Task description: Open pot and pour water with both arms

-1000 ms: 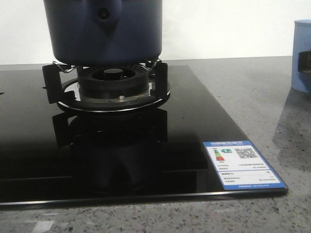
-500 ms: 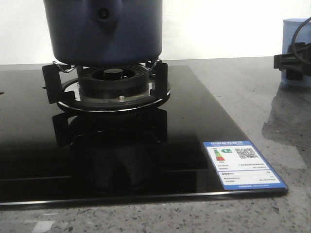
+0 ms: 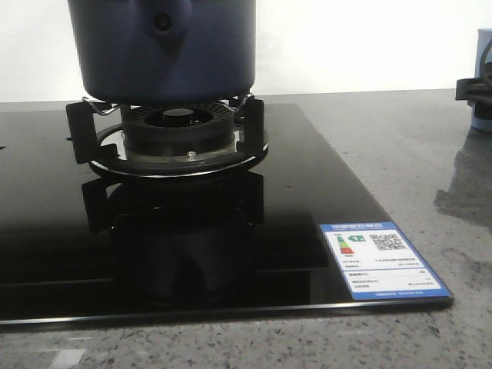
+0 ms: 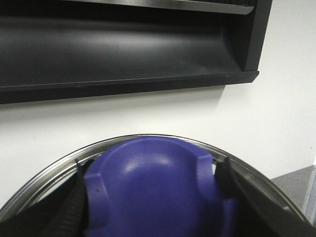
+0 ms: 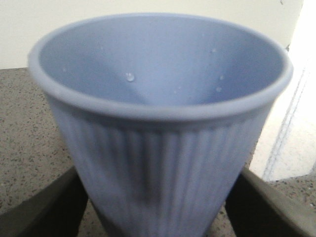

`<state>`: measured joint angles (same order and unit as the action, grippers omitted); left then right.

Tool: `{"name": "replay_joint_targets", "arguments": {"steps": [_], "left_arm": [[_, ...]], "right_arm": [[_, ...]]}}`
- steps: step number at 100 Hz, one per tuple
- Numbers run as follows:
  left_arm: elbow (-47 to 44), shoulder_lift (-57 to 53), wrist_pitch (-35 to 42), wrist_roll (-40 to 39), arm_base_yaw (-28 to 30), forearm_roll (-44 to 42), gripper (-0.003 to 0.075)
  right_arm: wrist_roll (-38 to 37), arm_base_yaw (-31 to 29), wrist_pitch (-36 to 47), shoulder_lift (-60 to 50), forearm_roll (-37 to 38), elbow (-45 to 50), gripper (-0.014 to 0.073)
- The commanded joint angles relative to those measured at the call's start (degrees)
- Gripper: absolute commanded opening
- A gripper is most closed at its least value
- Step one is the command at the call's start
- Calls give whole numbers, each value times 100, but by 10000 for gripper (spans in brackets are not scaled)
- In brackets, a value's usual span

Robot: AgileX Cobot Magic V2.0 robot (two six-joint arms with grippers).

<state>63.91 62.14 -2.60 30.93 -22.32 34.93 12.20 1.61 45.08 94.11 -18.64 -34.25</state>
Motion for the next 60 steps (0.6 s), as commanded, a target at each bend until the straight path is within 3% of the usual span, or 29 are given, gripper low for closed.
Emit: {"name": "replay_joint_targets", "arguments": {"steps": [1,9,26,60], "left_arm": [[198,-162,484,-25,17,6,398],[198,-162,484,-25,17,6,398],[198,-162,475,-25,17,6,398],[198,-162,475,-25,17,6,398]], "right_arm": [[72,-25,594,-172,56,-170,507],[72,-25,560,-172,91,-170,521],[72,-25,599,-158,91,-170,636],[72,-25,1001,38,91,-326,631]]}}
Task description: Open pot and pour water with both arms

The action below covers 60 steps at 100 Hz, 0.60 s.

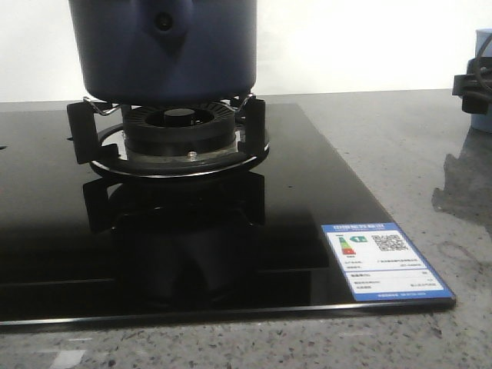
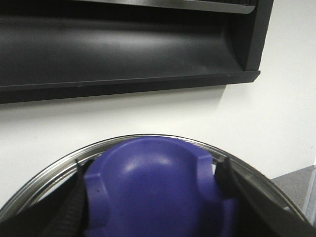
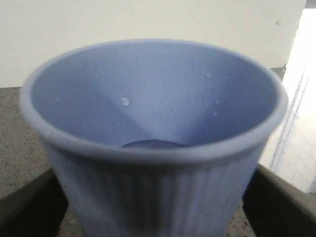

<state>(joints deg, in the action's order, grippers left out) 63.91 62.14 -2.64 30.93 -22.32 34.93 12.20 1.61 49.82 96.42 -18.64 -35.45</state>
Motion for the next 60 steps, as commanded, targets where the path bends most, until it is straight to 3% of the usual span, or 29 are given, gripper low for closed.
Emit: {"name": "replay_joint_targets", "arguments": {"steps": [1,12,31,44,60], "left_arm": [[198,-162,479,-25,17,6,398],[198,-162,479,-25,17,6,398],[198,-162,479,-25,17,6,398],[198,-162,479,-25,17,6,398],[198,-162,479,-25,17,6,398]], "right_arm": [[72,-25,527,-194,91,-219,629],[72,-25,504,-194,91,-258,576],[72,-25,455,-207,91,-258,370],[72,-2,5,-417,285,-258,366],[72,13,-614,-899,1214,-258,370]]}}
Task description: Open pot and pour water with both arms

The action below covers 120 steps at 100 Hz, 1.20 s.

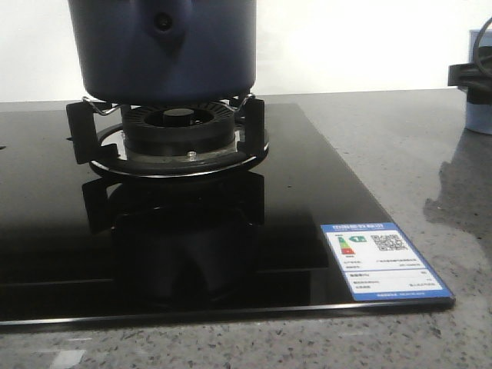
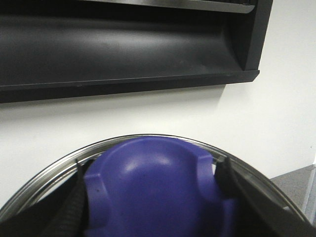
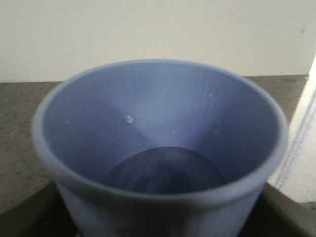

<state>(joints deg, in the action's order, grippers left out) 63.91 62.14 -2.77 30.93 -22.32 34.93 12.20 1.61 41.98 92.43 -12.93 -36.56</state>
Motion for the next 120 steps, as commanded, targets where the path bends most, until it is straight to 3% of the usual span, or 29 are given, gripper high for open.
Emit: {"name": "replay_joint_targets", "arguments": {"steps": [1,35,75,96,120], "left_arm": [[198,-162,492,-25,17,6,398],[198,-162,492,-25,17,-2,398],[198,-162,492,-25,17,-2,398],[198,-150,492,-25,17,-2,398],[198,-150,492,-25,17,-2,398]], "right_arm": [[72,25,130,-545,707,-148,370],[72,689,-1103,-1563,1142,-529,370],[72,1554,-3471,-1732,2095,-2230,370],[72,1888,-4518,-1623,2917,-2967,370],[72,2470,-5322,-1318,4421,-3601,370]]}}
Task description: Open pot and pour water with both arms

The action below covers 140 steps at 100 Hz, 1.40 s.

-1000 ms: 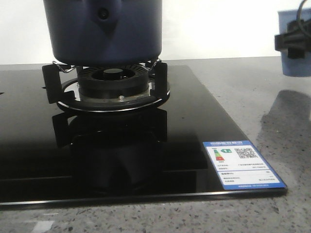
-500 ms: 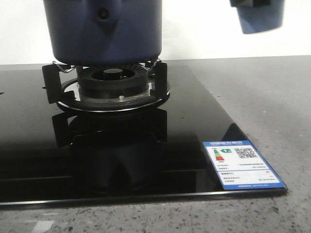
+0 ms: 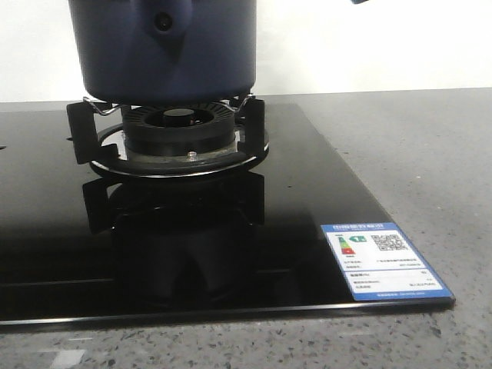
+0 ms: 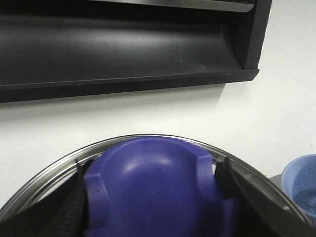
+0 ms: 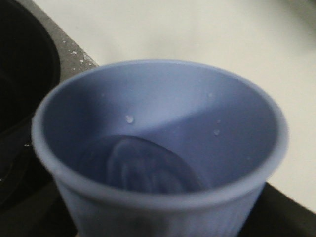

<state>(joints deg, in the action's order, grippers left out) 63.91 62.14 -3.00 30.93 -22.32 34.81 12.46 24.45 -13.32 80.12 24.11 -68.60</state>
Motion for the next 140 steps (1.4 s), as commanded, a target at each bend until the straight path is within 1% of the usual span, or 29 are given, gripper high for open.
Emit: {"name": "replay_joint_targets", "arguments": {"steps": [1,16,29,60,70,101,123,140], "left_arm": [[198,-150,514,-25,17,10,398],[198,-150,514,-25,17,10,398],[198,-150,514,-25,17,10,398],[198,-150,510,-25,17,10,398],[198,-150,510,-25,17,10,398],[198,-150,510,-25,17,10,398],[198,-150,510,-25,17,10,398],[198,-150,510,-25,17,10,398]], "right_arm": [[47,225,194,-68,763,-422,370],[47,519,-1,149,1681,-675,370],[47,697,-90,331,2200,-878,370],[47,794,81,562,3819,-952,370],[47,794,127,622,4166,-952,370],[47,794,226,702,4862,-952,370],[47,794,288,702,5634,-952,370],[47,794,288,702,6082,-960,370]]}}
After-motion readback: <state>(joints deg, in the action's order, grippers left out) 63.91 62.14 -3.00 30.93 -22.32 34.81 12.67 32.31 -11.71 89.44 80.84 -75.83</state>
